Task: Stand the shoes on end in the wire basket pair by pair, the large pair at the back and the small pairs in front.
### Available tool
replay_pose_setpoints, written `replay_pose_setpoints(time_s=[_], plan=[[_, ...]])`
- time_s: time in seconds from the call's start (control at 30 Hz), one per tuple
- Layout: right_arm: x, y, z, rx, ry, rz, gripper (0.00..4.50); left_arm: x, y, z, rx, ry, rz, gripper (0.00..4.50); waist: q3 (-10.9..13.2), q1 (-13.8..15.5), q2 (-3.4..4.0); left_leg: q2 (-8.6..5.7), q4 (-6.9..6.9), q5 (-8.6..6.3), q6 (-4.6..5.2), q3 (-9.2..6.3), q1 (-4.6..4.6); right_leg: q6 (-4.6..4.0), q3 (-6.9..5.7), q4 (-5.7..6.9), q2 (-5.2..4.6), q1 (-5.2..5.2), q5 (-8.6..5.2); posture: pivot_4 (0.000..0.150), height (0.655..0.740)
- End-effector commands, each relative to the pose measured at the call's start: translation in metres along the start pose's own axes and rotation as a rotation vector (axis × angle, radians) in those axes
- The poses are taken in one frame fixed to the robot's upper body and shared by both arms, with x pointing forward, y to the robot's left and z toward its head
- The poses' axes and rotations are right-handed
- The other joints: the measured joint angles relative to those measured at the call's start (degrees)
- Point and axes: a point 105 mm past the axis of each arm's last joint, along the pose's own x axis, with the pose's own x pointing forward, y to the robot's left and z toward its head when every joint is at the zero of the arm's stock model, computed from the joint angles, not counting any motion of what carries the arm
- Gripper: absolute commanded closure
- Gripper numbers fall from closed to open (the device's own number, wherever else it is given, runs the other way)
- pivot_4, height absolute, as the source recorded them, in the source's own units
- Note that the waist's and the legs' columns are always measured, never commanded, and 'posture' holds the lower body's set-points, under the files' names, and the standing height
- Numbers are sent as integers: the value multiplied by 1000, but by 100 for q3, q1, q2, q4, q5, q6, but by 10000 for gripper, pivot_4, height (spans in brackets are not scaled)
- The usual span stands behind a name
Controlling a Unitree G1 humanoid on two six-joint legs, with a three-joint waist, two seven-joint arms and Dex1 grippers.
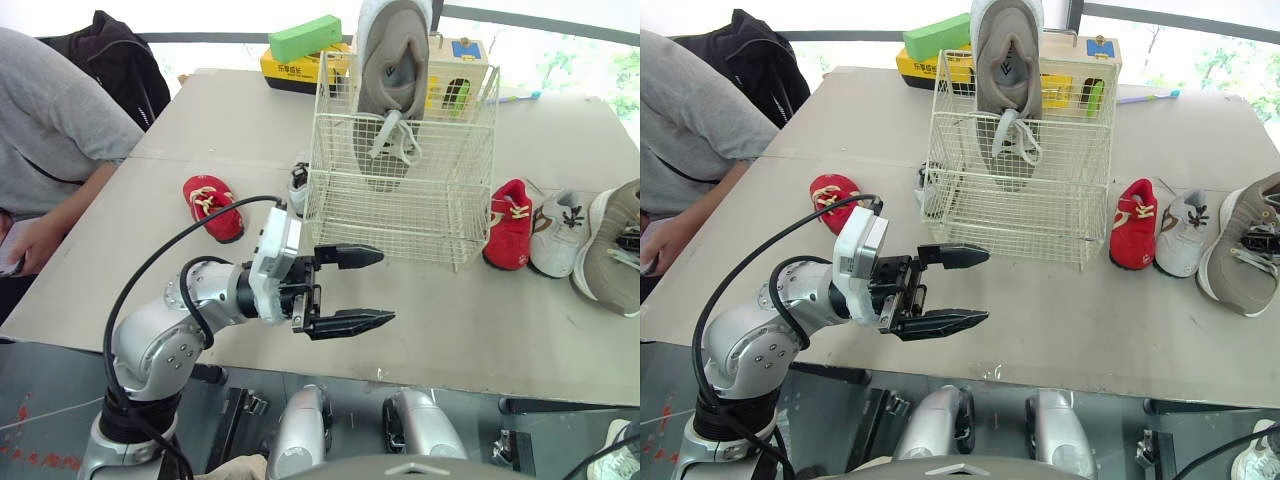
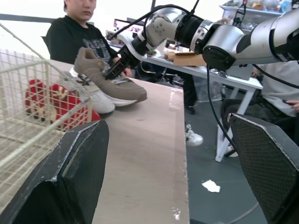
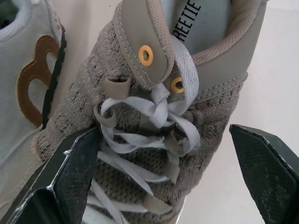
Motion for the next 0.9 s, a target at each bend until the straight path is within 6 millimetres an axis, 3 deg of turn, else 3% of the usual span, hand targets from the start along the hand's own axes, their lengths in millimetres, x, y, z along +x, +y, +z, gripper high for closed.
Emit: replay_pose_setpoints(time_s=[0.03, 0.27, 0.4, 0.53, 0.57, 0.6, 0.77, 0.83, 0.9], plan=[[-1, -13, -3, 36, 15, -32, 2115, 3, -5, 4, 38, -10, -14, 946, 0, 8, -1, -2, 0, 0, 0, -1, 0, 0, 1, -1, 0, 2, 0, 1500, 7400], [-28, -26, 9, 165, -56, 41, 2115, 5, -7, 4, 46, -14, -12, 946, 1, 12, 4, -4, -2, -1, 2, -2, -2, 0, 1, -1, -2, 0, 0, 1500, 7400], [-18, -29, 1, 153, -16, -4, 2115, 8, -6, 5, 47, -15, -34, 946, 1, -12, 4, -3, -3, -1, 2, -2, 0, 0, 1, -2, -1, 1, -1, 1500, 7400], [11, -8, -11, 132, 50, 26, 2115, 11, -3, 4, 53, -16, -45, 946, 0, -110, 4, -3, -3, -1, 2, 0, 6, 5, 8, 0, 3, 1, -3, 1500, 7400], [17, -3, -15, 133, 66, 41, 7533, 12, -3, 4, 58, -14, -48, 0, 0, -123, 5, -3, -3, -1, 2, -2, 5, 5, 7, 1, 3, 1, -3, 1500, 7400], [21, 0, -18, 131, 82, 47, 10124, 13, -2, 4, 63, -12, -52, 0, 0, -137, 5, -3, -3, -1, 2, -1, 6, 5, 7, 2, 3, 1, -3, 1500, 7400], [29, -2, -24, 145, 77, 20, 35543, 16, -3, 4, 77, 2, -72, 0, -16, -140, -20, -3, -6, -1, 1, -6, 3, 1, 2, -3, 3, 3, 0, 1500, 7400], [27, -6, -24, 132, 69, 10, 42978, 15, -3, 4, 82, 7, -77, 0, -21, -141, -29, -4, -3, -1, 1, -1, 3, 1, 7, -3, 0, 4, 0, 1500, 7400], [23, -11, -22, 137, 49, 1, 44170, 15, -2, 3, 84, 15, -81, 0, -23, -141, -32, -4, 0, -1, 2, 0, 5, 4, 8, -3, 0, 6, 0, 1500, 7400]])
